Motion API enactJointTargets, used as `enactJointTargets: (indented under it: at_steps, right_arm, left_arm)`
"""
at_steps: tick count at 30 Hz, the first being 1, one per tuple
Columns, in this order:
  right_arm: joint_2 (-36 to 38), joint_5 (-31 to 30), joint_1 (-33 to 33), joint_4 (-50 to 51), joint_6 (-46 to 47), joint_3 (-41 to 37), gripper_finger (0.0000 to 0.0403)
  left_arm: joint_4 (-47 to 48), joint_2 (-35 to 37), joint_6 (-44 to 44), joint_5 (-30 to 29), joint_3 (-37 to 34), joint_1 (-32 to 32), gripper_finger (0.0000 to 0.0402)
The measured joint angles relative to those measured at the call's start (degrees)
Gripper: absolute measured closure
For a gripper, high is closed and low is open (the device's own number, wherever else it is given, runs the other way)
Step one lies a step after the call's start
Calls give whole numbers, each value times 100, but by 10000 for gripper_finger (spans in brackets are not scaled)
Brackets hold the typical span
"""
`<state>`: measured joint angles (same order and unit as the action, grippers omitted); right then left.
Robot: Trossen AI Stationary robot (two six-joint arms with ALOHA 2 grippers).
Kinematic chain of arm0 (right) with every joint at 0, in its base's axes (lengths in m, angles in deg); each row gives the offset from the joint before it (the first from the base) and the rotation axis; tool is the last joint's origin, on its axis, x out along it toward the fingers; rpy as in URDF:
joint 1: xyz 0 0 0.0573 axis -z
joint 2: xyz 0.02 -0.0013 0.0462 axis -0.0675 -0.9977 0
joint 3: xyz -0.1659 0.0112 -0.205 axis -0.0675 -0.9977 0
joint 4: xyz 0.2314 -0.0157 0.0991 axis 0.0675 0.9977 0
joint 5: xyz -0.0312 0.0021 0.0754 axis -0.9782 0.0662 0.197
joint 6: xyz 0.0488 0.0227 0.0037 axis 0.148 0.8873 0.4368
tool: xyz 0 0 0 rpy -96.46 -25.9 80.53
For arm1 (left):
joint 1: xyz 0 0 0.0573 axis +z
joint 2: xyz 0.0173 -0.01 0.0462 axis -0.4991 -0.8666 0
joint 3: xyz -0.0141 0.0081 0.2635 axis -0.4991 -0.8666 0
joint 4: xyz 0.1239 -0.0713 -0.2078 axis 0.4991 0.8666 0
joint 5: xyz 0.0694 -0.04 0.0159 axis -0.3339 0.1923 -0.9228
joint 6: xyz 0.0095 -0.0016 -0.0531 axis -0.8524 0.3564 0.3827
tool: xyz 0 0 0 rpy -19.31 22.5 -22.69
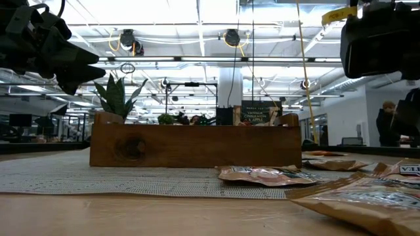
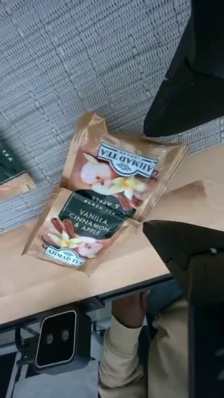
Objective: Pick & Place Tea
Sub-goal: Put the brown tea bag into the right compartment of the wood organizer
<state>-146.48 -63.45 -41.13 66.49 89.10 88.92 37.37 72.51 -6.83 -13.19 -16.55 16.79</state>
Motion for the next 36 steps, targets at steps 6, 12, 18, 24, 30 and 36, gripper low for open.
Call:
enactJointTargets:
  at_steps: [6, 12, 18, 24, 30, 36]
  right_arm:
    - [-94, -13, 0, -52, -24, 0, 188]
    - [-262, 3, 2, -248, -105, 2, 188]
    - [-271, 0, 26, -262, -166, 1, 189]
    - [-377, -4, 26, -212, -209, 13, 226]
    - [-428, -6, 33, -135, -372, 15, 316]
    - [-437, -56, 33, -116, -623, 4, 396]
  left_arm:
    - [0, -2, 0, 0, 0, 0, 197]
    - [8, 0, 0, 0, 0, -1, 197]
    - [9, -2, 0, 0, 0, -2, 197]
    - [9, 0, 0, 0, 0, -1, 197]
    - [1, -1, 0, 0, 0, -2, 197]
    - [2, -2, 0, 0, 0, -2, 197]
